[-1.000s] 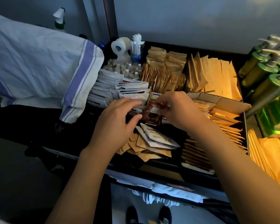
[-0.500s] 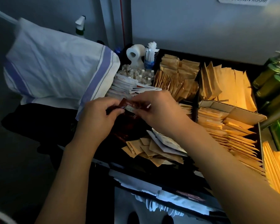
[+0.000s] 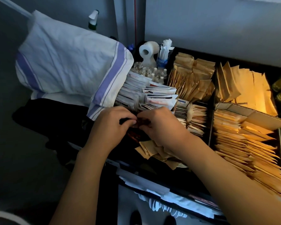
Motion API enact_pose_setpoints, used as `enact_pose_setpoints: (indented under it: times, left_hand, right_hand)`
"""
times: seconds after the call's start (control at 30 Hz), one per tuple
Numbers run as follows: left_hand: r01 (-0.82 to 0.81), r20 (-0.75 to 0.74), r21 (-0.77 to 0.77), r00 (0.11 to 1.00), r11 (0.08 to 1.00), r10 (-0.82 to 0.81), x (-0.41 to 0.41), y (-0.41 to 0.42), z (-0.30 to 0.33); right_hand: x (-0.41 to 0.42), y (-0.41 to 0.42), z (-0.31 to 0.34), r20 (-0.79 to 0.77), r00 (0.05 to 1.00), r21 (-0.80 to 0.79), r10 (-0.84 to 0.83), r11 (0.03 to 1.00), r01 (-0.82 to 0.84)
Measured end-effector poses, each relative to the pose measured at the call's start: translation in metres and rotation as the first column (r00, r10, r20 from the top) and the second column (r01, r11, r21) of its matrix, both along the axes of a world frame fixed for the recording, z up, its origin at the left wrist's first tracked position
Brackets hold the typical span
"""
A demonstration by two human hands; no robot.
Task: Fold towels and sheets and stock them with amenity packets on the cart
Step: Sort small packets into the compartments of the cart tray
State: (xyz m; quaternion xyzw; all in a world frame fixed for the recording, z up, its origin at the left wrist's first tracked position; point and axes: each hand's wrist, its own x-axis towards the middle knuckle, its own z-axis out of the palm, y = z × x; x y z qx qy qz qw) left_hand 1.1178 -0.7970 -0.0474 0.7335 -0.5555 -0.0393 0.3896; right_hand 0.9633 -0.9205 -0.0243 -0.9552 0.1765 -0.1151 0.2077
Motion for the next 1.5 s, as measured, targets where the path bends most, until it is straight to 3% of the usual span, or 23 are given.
enact_pose_setpoints:
  times: [0.1, 0.3, 0.47, 0.6, 0.77, 0.9, 1.0, 1.27, 1.5]
  left_hand:
    - [-0.048, -0.017, 0.060, 0.999, 0.997, 0.049, -0.001, 0.000, -0.005]
    - [-0.027, 0.016, 0.150, 1.000, 0.988, 0.025, -0.008, -0.004, -0.007]
    - [-0.025, 0.003, -0.025, 1.000, 0.999, 0.025, -0.014, 0.005, 0.000]
    - [0.068, 0.008, -0.077, 0.998, 0.995, -0.068, -0.037, 0.001, 0.012]
    - [0.175, -0.008, -0.029, 0.985, 0.984, -0.175, -0.069, -0.007, 0.015]
    - [0.239, -0.010, 0.030, 0.971, 0.971, -0.239, -0.086, -0.014, 0.015]
    - [0.264, -0.019, 0.100, 0.964, 0.959, -0.264, -0.095, -0.019, 0.013]
    - [0.300, 0.015, 0.165, 0.952, 0.940, -0.306, -0.107, -0.027, 0.006]
    - [0.161, -0.093, -0.088, 0.981, 0.983, -0.169, -0.093, -0.033, 0.022]
  right_hand:
    - [-0.007, -0.006, 0.000, 0.031, 0.999, -0.028, -0.038, 0.999, 0.039]
    - [-0.014, -0.005, -0.002, -0.135, 0.991, -0.042, 0.016, 0.999, -0.021]
    - [-0.043, -0.014, 0.016, 0.057, 0.994, 0.050, -0.094, 0.995, 0.092]
    - [-0.077, -0.027, 0.027, 0.094, 0.979, 0.136, -0.180, 0.977, 0.167]
    - [-0.112, -0.033, 0.025, -0.056, 0.971, 0.156, -0.234, 0.958, 0.239]
    - [-0.134, -0.033, 0.020, -0.234, 0.960, 0.136, -0.152, 0.973, 0.188]
    - [-0.144, -0.032, 0.014, -0.277, 0.956, 0.126, -0.094, 0.983, 0.133]
    - [-0.141, -0.026, 0.001, -0.122, 0.992, 0.192, -0.037, 0.979, 0.060]
    - [-0.147, -0.034, 0.011, 0.045, 0.980, 0.116, -0.195, 0.975, 0.189]
